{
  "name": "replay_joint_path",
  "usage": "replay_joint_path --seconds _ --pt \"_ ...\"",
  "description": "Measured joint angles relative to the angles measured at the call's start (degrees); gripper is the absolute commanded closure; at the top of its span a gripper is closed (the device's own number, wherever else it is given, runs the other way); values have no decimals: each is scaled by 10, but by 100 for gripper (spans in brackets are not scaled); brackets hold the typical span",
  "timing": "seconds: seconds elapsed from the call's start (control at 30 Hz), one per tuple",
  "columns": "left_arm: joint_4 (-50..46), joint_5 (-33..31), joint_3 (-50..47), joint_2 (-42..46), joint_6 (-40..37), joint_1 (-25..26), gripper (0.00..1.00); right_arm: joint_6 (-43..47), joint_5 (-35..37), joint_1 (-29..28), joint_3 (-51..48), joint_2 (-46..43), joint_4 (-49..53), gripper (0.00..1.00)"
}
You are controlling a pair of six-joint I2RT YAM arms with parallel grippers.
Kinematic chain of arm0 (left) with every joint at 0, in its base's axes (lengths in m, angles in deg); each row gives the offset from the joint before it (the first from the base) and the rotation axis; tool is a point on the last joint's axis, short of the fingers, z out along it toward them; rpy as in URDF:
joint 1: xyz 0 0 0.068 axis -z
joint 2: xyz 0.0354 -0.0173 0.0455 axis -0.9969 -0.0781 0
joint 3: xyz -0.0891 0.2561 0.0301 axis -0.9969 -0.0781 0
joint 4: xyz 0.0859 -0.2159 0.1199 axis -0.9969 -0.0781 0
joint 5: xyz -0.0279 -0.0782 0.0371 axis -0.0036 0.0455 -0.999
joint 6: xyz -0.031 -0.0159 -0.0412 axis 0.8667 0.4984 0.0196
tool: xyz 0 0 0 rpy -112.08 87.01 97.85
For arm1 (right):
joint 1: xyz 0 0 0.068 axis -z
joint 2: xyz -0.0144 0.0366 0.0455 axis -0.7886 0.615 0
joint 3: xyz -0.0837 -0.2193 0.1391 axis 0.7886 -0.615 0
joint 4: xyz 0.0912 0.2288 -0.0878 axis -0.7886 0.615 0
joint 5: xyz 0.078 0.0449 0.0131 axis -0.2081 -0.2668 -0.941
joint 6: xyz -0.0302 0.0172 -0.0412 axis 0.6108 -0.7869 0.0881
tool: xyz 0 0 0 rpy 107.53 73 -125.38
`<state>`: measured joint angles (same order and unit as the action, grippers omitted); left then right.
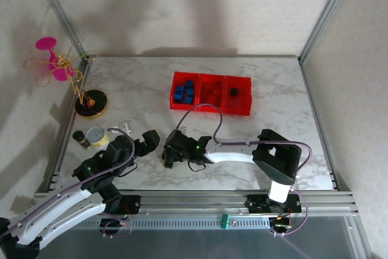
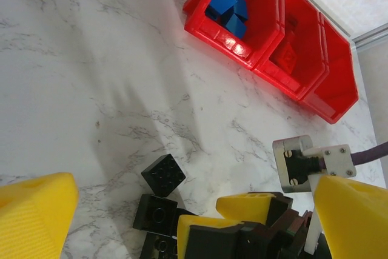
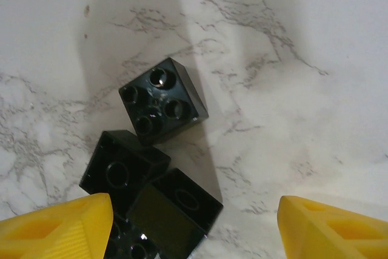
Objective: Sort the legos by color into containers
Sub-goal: Pick up the lego from the bottom-center of the table.
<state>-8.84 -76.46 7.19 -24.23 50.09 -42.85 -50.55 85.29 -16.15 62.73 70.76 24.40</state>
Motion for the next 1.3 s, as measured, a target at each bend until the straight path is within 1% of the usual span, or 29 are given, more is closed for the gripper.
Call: replay_joint_path --seconds 0.33,0.43,0.53,0.67,0.8,0.97,1.03,1.13,1.3 --pt "0 0 0 0 2 0 0 -19 5 0 -3 10 3 36" --pt "0 0 0 0 2 0 0 -26 16 0 -19 -2 16 41" --pt "1 0 0 0 2 0 0 -33 27 -1 -29 -11 33 43" --pt "5 0 -2 -2 2 0 1 -34 35 -2 -30 -12 43 49" --pt "5 0 -4 -2 2 0 0 -31 46 -3 -25 -10 44 52" --pt "5 0 -4 -1 2 0 0 -20 57 -4 3 10 45 60" --pt "5 0 -4 -1 2 0 0 -16 61 -4 5 13 45 64" --pt "5 0 -4 -1 2 0 0 -14 65 -4 6 12 46 67" --pt "5 1 -4 -3 2 0 0 -14 75 -3 6 2 62 70"
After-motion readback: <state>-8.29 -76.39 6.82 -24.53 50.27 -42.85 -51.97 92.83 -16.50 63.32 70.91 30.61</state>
